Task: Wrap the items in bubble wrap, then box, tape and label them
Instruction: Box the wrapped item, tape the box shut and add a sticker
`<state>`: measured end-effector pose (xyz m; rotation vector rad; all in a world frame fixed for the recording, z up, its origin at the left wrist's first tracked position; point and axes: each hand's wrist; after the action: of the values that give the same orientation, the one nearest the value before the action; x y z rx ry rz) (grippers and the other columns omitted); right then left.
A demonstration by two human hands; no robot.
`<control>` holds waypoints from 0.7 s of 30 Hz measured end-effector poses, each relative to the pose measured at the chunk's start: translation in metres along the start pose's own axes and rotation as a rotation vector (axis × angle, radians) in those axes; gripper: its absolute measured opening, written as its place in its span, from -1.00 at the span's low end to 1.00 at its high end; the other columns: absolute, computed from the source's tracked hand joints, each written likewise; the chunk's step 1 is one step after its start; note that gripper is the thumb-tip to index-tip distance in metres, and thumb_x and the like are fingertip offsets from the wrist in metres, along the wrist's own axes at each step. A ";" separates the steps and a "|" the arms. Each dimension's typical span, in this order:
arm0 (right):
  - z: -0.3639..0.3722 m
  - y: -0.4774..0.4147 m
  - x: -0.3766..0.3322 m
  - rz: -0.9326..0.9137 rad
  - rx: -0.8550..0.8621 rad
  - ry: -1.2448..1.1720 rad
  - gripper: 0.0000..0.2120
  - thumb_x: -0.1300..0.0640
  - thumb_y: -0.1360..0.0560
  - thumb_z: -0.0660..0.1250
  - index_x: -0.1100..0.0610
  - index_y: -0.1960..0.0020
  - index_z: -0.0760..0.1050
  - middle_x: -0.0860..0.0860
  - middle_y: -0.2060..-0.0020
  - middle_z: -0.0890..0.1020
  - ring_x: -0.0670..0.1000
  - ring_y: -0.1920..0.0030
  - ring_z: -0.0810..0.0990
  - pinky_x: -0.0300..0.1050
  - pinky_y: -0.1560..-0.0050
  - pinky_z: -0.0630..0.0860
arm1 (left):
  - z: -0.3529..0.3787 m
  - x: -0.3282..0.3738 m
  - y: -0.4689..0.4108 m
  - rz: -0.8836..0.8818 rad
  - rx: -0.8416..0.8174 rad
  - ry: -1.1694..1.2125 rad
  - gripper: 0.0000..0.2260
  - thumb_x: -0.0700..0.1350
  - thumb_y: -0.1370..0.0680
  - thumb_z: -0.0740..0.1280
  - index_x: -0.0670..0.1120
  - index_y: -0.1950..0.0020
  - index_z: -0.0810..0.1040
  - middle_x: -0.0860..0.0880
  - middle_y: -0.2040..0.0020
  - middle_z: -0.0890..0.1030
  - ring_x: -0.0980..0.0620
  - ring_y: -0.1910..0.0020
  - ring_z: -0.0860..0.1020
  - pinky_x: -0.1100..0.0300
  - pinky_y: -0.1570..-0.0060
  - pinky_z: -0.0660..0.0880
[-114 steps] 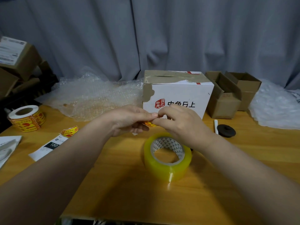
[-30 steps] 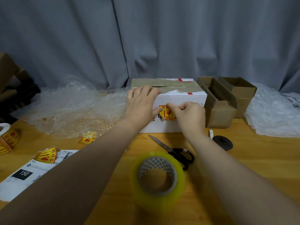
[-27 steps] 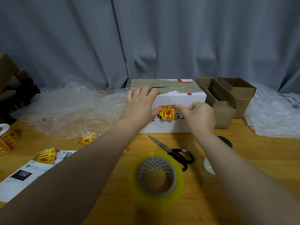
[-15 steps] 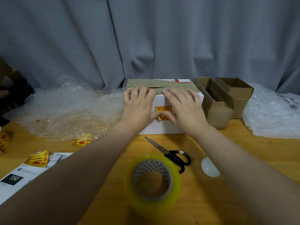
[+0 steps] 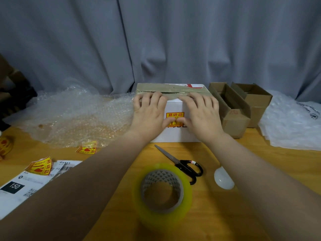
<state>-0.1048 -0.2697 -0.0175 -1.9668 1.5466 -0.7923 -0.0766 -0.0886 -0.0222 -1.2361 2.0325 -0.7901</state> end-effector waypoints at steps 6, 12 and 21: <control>-0.009 -0.001 -0.016 0.042 -0.146 0.164 -0.03 -0.29 -0.07 0.57 0.12 -0.33 0.35 0.15 -0.17 0.51 0.18 -0.19 0.48 0.14 -0.24 0.35 | -0.012 0.003 0.001 0.054 -0.228 -0.221 -0.13 0.36 -0.30 0.35 -0.12 -0.35 0.08 -0.06 -0.28 0.38 -0.10 -0.26 0.37 -0.11 -0.30 0.25; -0.027 -0.009 -0.037 0.133 -0.176 0.133 -0.54 0.09 -0.48 0.36 0.07 -0.34 0.33 0.10 -0.26 0.48 0.14 -0.31 0.40 0.11 -0.38 0.24 | -0.037 -0.011 -0.009 0.146 -0.277 -0.050 -0.52 -0.06 -0.57 0.25 -0.05 -0.44 0.18 -0.02 -0.40 0.35 -0.06 -0.36 0.33 0.02 -0.36 0.21; -0.070 0.001 -0.109 0.055 -0.292 -0.542 -0.64 0.15 -0.53 0.29 0.04 -0.33 0.41 0.03 -0.24 0.49 0.08 -0.27 0.41 -0.05 -0.27 0.30 | -0.130 -0.095 0.031 0.071 -0.640 0.390 -0.59 0.01 -0.58 0.27 -0.01 -0.42 0.34 -0.03 -0.40 0.33 -0.03 -0.35 0.32 0.17 -0.31 0.22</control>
<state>-0.1757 -0.1660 0.0162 -2.0959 1.4227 0.0107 -0.1571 0.0313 0.0546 -1.4057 2.7685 -0.3636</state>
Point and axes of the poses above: each hand's wrist, its own y-axis away from the middle knuckle, its own z-axis out of the palm, x = y × z
